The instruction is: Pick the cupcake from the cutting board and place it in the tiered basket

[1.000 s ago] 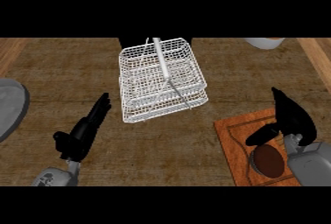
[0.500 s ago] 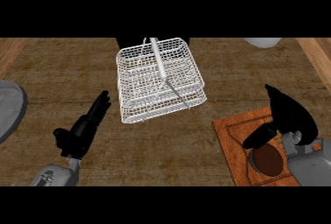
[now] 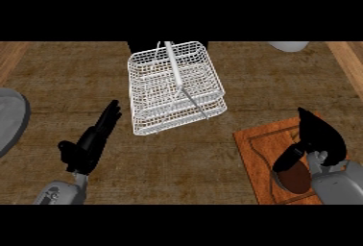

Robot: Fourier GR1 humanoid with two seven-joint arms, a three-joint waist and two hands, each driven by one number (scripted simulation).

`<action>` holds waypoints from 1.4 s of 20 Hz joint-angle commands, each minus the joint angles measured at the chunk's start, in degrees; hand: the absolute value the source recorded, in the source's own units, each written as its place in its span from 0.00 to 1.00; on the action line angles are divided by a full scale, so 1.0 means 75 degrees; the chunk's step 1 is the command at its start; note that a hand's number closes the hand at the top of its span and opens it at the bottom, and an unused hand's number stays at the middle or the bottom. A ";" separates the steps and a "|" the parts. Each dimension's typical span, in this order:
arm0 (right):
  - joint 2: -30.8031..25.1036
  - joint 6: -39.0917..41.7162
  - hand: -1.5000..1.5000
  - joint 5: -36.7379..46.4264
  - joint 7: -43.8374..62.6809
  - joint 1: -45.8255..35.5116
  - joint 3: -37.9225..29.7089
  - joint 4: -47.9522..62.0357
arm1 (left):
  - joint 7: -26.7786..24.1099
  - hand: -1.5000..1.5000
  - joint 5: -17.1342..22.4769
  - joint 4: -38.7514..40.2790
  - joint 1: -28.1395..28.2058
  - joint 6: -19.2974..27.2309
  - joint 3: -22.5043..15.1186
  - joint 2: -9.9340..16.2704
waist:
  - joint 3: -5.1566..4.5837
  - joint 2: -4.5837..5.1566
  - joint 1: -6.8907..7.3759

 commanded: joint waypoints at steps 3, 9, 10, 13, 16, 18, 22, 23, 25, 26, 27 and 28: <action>0.0838 0.0408 0.00 0.0533 0.1862 0.0153 -0.0082 0.0029 | 0.0091 0.50 -0.0059 0.0013 0.0007 -0.0082 -0.0037 -0.0060 | 0.0015 0.0026 0.0070; 0.1048 0.0564 0.00 0.0973 0.1863 0.0826 -0.0426 -0.0326 | 0.0177 0.50 0.0064 -0.0124 -0.0022 -0.0128 0.0163 -0.0028 | 0.0013 0.0001 0.0020; 0.1082 0.0443 0.00 0.1190 0.1863 0.1219 -0.0245 -0.0576 | 0.0184 0.50 -0.0072 -0.0162 0.0041 -0.0120 0.0099 0.0059 | 0.0018 -0.0008 -0.0009; 0.1011 0.0500 0.00 0.1113 0.1850 0.1321 -0.0536 -0.0575 | -0.0116 0.50 -0.0244 0.0331 -0.0110 0.0048 0.0067 -0.0300 | 0.0024 0.0039 -0.0002; 0.1564 0.0708 0.00 0.1504 0.1863 0.1450 -0.0565 -0.0705 | -0.0255 0.50 -0.0174 0.0204 0.0064 -0.0238 0.0141 -0.0106 | 0.0015 0.0022 0.0050; 0.1274 0.0671 0.00 0.1351 0.1724 0.1644 -0.0652 -0.0712 | -0.0362 0.50 -0.0236 0.0381 0.0000 -0.0366 0.0146 -0.0103 | 0.0027 0.0038 0.0064; 0.1449 0.0402 0.00 0.1672 0.1197 0.2021 -0.0684 -0.0446 | -0.0203 0.50 -0.0302 0.0395 -0.0110 -0.0149 0.0125 -0.0422 | 0.0032 0.0051 0.0080; 0.1568 0.0452 0.00 0.1625 0.1337 0.1837 -0.0876 -0.0388 | -0.0243 0.50 -0.0409 0.0124 0.0004 -0.0027 0.0076 -0.0429 | 0.0033 0.0045 0.0123; 0.1612 0.0751 0.00 0.1656 0.1364 0.1956 -0.0822 -0.0684 | 0.0365 0.50 -0.0251 -0.0028 -0.0273 -0.0252 0.0151 -0.0263 | 0.0033 0.0039 0.0094; 0.1392 0.0505 0.00 0.1601 0.0759 0.2008 -0.1235 -0.0279 | -0.0016 0.50 -0.0388 -0.0001 0.0049 -0.0156 0.0074 -0.0392 | 0.0036 0.0047 0.0117; 0.1536 0.0541 0.00 0.1668 0.0824 0.2099 -0.1119 -0.0408 | -0.0031 0.50 -0.0402 -0.0320 0.0356 -0.0176 0.0104 -0.0237 | 0.0036 0.0037 0.0146; 0.1988 0.0456 0.00 0.2011 0.1309 0.1792 -0.0808 -0.0500 | 0.0083 0.50 -0.0402 0.0079 -0.0184 -0.0195 0.0256 -0.0289 | 0.0033 0.0049 0.0120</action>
